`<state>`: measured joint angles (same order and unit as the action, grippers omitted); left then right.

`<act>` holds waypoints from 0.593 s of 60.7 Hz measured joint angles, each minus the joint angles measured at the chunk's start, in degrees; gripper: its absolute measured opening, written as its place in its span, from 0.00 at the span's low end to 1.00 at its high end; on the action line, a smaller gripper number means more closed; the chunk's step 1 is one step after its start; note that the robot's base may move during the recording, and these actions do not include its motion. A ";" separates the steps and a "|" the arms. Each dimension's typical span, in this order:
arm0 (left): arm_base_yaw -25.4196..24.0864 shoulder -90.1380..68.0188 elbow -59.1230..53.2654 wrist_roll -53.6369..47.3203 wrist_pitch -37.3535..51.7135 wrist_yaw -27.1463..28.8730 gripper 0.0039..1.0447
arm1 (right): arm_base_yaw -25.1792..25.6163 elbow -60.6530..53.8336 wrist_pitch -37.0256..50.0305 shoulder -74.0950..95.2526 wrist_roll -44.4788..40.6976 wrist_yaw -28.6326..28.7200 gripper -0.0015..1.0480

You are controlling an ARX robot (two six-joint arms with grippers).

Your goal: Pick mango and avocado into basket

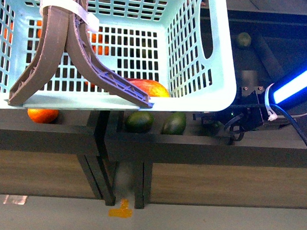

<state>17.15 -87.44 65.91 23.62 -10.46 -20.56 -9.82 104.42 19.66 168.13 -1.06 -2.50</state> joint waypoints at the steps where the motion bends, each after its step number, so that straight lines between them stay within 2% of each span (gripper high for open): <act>1: -0.02 0.00 0.00 0.00 0.00 0.00 0.05 | 0.00 0.00 0.00 0.00 0.00 0.00 0.53; 36: 0.00 0.00 0.00 0.00 0.00 0.00 0.05 | 0.98 -2.19 2.43 -2.23 0.92 -0.42 0.53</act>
<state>17.15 -87.44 65.91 23.62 -10.46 -20.56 -8.84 102.24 22.09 165.91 -0.14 -2.92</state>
